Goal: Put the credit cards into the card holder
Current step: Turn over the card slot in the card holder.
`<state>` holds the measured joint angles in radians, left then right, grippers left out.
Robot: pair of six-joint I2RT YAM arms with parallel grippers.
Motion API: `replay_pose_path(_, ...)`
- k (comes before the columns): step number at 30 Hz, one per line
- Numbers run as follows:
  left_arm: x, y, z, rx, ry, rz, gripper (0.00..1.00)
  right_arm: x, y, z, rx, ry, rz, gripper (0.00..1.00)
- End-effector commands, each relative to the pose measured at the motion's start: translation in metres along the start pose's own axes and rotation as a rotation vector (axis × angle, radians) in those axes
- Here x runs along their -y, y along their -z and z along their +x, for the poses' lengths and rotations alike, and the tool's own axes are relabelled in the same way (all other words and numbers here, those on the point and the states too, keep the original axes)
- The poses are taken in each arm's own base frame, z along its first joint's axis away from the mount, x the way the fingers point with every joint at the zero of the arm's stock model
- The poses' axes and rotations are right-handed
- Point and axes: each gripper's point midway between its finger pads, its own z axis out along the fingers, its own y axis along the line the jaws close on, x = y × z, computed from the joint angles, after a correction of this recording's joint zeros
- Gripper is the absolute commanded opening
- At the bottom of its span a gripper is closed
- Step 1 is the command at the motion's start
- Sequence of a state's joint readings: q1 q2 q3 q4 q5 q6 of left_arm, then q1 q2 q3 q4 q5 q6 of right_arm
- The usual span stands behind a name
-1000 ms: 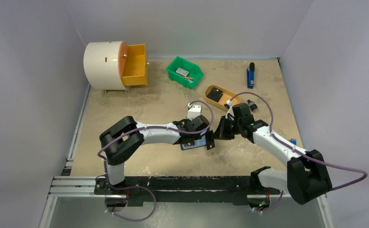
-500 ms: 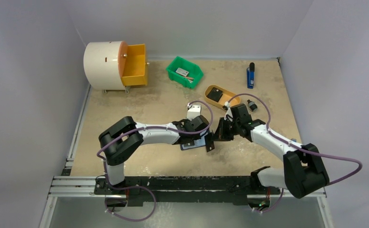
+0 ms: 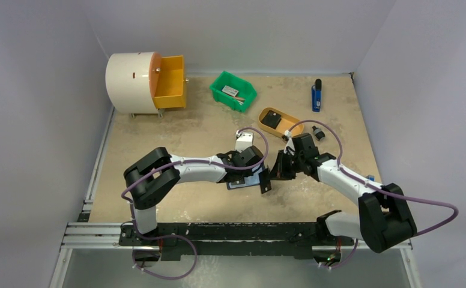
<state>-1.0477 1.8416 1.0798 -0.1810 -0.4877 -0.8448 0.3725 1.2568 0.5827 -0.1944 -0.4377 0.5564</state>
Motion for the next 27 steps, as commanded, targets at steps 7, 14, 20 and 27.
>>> replay_pose_path(7, 0.002, 0.014, -0.016, 0.043, 0.028, 0.019, 0.14, -0.027, -0.005, 0.004, -0.041, 0.058, -0.147, 0.0)
replay_pose_path(14, 0.004, 0.027, -0.03, 0.067, 0.049, 0.035, 0.29, -0.033, -0.008, 0.003, -0.056, 0.064, -0.169, 0.0)
replay_pose_path(20, -0.002, 0.05, -0.049, 0.114, 0.082, 0.04, 0.44, -0.048, -0.007, -0.003, -0.044, 0.08, -0.199, 0.0)
replay_pose_path(27, -0.017, 0.074, -0.061, 0.166, 0.123, 0.039, 0.45, -0.062, -0.02, -0.011, -0.052, 0.099, -0.196, 0.0)
